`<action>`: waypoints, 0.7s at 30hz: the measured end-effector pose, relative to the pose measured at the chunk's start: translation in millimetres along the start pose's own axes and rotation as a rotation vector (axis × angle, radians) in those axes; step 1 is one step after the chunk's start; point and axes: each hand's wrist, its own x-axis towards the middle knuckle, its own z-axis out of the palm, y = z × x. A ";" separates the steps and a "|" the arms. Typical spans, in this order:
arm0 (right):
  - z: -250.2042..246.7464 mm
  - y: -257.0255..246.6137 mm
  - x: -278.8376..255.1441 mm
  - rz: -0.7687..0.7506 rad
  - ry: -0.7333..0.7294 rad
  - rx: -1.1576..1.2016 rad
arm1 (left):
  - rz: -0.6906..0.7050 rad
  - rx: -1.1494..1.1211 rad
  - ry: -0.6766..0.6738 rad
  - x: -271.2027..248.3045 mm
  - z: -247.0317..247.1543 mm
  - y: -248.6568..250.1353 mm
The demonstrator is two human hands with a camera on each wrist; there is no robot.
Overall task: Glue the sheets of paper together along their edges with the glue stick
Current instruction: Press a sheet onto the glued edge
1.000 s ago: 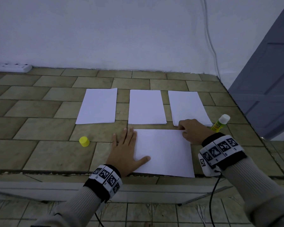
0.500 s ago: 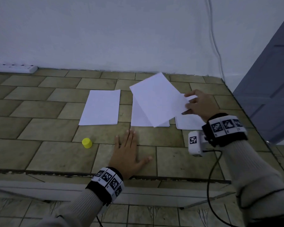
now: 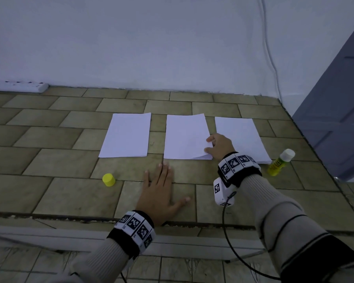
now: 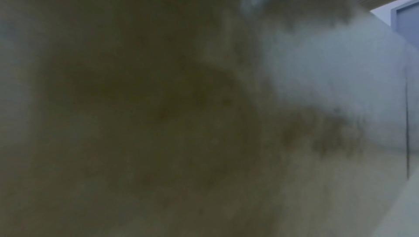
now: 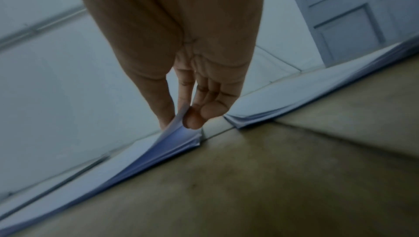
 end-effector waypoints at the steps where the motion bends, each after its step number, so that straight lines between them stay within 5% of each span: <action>1: 1.5 -0.3 0.4 0.001 -0.003 -0.027 | 0.000 0.002 0.000 -0.3 -0.3 0.2; 11: 10.3 -6.2 -3.4 -0.013 -0.054 -0.323 | -0.004 0.005 0.009 -0.9 -0.8 0.1; 21: 11.9 -5.2 -6.4 -0.011 -0.036 -0.322 | -0.008 -0.004 0.004 -2.0 -2.1 0.7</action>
